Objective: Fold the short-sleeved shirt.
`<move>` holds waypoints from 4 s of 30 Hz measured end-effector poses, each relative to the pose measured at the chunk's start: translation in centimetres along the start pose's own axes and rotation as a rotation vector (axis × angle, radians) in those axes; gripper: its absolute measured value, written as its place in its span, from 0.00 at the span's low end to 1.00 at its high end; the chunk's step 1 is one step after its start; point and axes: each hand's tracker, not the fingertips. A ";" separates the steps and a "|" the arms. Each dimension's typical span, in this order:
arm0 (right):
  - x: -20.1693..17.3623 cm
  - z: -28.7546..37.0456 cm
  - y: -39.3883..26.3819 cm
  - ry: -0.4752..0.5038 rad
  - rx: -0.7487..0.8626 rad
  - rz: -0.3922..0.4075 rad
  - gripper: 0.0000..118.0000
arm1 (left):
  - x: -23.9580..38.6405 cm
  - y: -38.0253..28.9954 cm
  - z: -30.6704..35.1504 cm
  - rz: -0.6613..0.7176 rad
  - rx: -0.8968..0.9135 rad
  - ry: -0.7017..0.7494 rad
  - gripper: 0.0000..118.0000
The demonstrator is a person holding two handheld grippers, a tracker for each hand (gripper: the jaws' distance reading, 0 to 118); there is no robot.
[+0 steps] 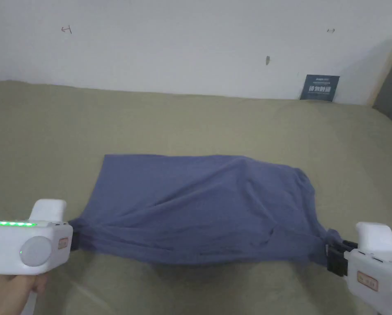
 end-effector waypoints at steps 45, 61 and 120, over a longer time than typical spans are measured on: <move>0.1 5.1 -6.1 -0.051 -0.063 -0.051 0.07 | -3.2 -8.2 7.1 0.088 -0.013 0.012 0.00; 0.6 4.5 -6.6 -0.049 -0.142 -0.047 0.06 | -4.9 -9.0 1.7 0.076 -0.172 -0.035 0.81; 2.1 -13.8 7.1 -0.149 -0.127 -0.024 0.89 | -1.9 6.6 -7.6 0.133 0.010 -0.011 0.97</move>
